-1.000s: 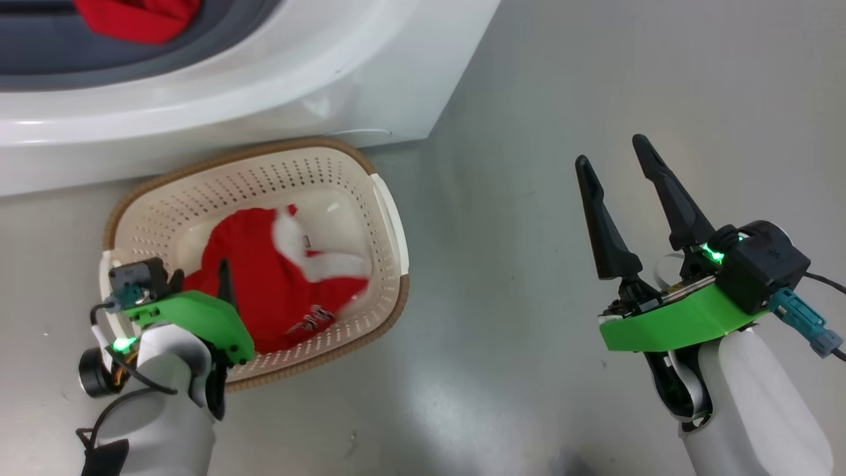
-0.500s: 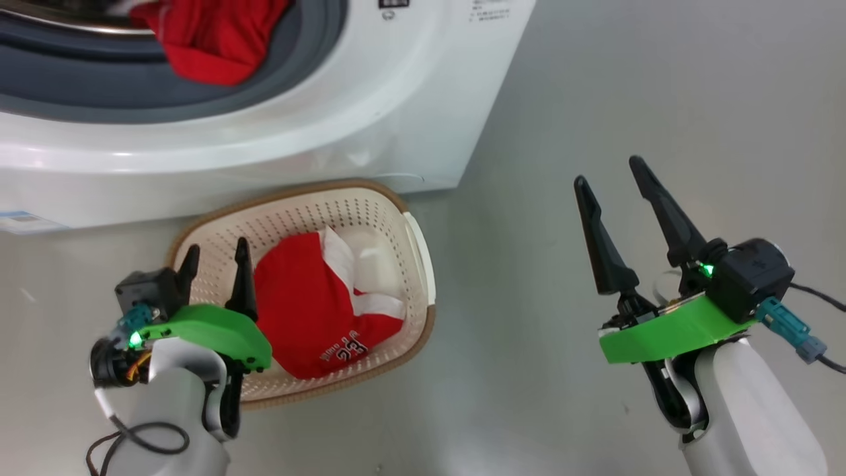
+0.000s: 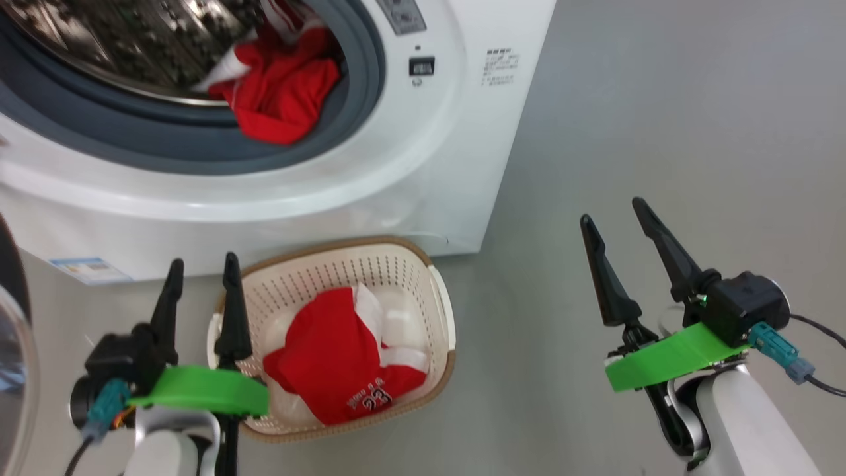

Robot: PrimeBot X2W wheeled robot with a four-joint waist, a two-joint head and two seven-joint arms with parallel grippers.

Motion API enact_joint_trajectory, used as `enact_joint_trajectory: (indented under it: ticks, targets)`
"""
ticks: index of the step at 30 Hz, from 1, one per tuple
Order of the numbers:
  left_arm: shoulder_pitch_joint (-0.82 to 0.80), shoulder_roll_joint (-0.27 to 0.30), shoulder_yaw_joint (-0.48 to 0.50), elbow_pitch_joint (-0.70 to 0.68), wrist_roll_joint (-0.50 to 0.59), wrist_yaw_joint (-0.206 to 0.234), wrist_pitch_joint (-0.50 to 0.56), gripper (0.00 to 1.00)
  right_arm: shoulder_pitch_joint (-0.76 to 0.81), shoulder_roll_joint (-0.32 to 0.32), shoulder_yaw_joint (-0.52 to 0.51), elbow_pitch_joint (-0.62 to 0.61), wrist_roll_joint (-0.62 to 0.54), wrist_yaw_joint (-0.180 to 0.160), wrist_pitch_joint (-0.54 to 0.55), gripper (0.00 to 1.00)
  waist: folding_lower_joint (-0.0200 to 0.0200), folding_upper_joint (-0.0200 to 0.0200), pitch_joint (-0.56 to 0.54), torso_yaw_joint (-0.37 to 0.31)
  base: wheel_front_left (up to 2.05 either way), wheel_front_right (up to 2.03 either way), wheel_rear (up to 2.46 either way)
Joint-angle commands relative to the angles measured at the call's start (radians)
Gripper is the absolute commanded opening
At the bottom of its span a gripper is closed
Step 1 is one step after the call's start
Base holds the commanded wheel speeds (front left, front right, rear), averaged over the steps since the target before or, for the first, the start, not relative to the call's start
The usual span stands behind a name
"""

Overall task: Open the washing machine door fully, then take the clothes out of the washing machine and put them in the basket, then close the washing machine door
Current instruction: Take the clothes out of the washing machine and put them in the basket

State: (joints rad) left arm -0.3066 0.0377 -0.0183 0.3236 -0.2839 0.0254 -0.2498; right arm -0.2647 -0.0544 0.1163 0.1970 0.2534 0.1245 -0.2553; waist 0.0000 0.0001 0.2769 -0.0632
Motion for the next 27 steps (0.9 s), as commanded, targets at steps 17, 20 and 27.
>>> enact_joint_trajectory:
  ticks: [17, 20, 27]
  targets:
    - [0.262, 0.016, 0.055, -0.252, 0.048, 0.033, -0.012, 1.0, 0.12, 0.004, -0.053, -0.009, -0.059, 0.006, -0.006, 1.0, 0.0, -0.0001, -0.207, -0.028, 0.0, 0.0, 0.0]
    - [0.304, 0.016, 0.065, -0.262, 0.05, 0.039, -0.012, 1.0, 0.149, 0.004, -0.049, -0.01, -0.057, 0.006, -0.006, 1.0, 0.0, -0.0001, -0.234, -0.043, 0.0, 0.0, 0.0]
    - [0.372, 0.015, 0.077, -0.28, 0.057, 0.055, -0.012, 1.0, 0.2, 0.004, -0.036, -0.02, -0.047, 0.006, -0.006, 1.0, 0.0, -0.0001, -0.274, -0.065, 0.0, 0.0, 0.0]
